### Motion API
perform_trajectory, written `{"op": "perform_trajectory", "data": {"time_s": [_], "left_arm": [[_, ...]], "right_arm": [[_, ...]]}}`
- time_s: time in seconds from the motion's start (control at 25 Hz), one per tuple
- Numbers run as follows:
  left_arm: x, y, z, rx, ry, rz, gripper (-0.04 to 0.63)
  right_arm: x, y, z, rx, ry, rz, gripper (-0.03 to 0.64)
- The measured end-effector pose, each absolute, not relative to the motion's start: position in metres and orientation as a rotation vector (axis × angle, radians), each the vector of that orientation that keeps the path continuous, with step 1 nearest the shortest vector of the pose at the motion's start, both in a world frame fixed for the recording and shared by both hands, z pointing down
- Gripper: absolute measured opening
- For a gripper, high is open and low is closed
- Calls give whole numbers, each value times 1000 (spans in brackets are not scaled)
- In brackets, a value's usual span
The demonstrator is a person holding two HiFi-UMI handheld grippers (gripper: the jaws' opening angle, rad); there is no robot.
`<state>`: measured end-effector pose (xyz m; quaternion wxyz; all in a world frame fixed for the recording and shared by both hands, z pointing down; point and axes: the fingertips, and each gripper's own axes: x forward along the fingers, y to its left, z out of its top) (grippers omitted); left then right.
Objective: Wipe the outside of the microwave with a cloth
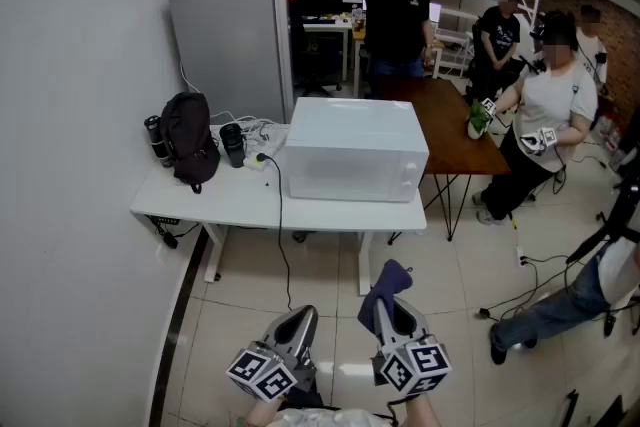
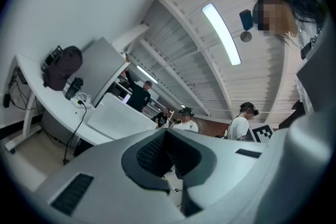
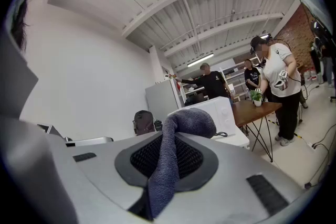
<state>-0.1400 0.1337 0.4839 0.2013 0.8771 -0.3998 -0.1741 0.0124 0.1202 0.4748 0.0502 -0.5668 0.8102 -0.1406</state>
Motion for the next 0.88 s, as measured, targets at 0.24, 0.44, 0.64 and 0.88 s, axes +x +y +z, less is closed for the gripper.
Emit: {"op": "perform_trajectory", "data": {"time_s": [0.24, 0.44, 0.64, 0.88], "left_arm": [[-180, 28, 453, 2551, -1030, -481, -14], [-202, -39, 452, 2549, -991, -476, -14], [-220, -71, 459, 2507, -1003, -469, -14], [-243, -110, 465, 2419, -1115, -534, -14]], "right_arm": [[-49, -5, 458, -1714, 2500, -333, 73], [-97, -111, 454, -1732, 2565, -188, 72], [-146, -192, 453, -1676, 2691, -241, 72], [-196, -272, 459, -1670, 2854, -106, 74]]}}
